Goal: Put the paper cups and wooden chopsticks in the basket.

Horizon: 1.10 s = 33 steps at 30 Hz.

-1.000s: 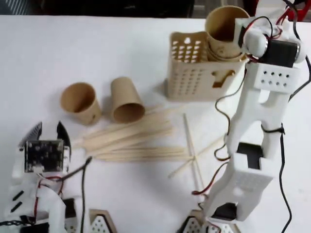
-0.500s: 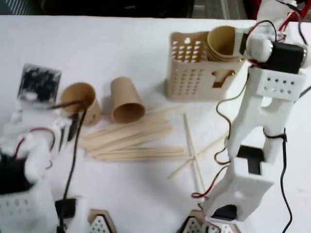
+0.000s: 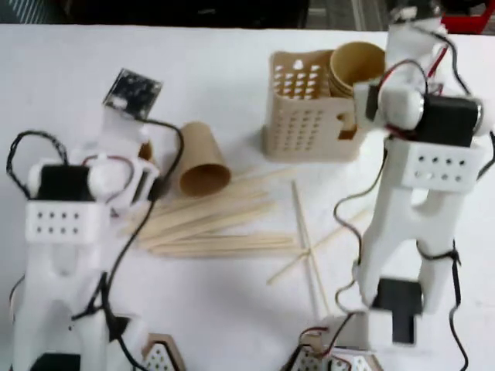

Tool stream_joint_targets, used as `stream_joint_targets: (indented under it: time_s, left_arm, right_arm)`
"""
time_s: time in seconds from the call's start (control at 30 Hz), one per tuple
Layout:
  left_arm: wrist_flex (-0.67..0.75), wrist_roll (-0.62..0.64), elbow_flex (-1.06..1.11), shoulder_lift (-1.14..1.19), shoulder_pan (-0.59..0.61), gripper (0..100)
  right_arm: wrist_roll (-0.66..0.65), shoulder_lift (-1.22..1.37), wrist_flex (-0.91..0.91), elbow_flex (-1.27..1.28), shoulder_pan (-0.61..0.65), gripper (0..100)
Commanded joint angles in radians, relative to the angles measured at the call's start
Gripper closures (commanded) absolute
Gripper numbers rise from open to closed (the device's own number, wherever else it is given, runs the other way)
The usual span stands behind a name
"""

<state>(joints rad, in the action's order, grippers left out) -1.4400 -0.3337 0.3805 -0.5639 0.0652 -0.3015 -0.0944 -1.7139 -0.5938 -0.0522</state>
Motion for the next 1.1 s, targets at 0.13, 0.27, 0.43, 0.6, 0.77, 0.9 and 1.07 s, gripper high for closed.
stream_joint_targets:
  time_s: [0.13, 0.27, 0.43, 0.6, 0.77, 0.9, 1.07]
  left_arm:
    - [0.15, 0.026, -0.043, 0.137, -0.019, 72]
    - [0.196, 0.026, -0.043, 0.213, -0.021, 72]
    - [0.247, 0.021, -0.043, 0.3, -0.021, 72]
    - [0.245, 0.021, -0.043, 0.351, -0.085, 72]
    - [0.299, 0.028, -0.037, 0.389, -0.119, 72]
    - [0.333, 0.028, -0.043, 0.433, -0.111, 72]
    - [0.384, 0.028, -0.035, 0.486, -0.11, 76]
  right_arm:
    - [-0.044, -0.286, 0.013, 0.404, 0.082, 85.8]
    - [-0.038, -0.401, 0.091, 0.586, 0.105, 85.8]
    - [-0.037, -0.51, 0.236, 0.832, 0.11, 85.8]
    - [-0.037, -0.561, 0.38, 1.057, 0.105, 85.8]
    - [-0.037, -0.573, 0.453, 1.191, 0.104, 85.8]
    - [-0.035, -0.573, 0.458, 1.223, 0.104, 85.8]
    - [-0.035, -0.573, 0.46, 1.258, 0.11, 86.0]
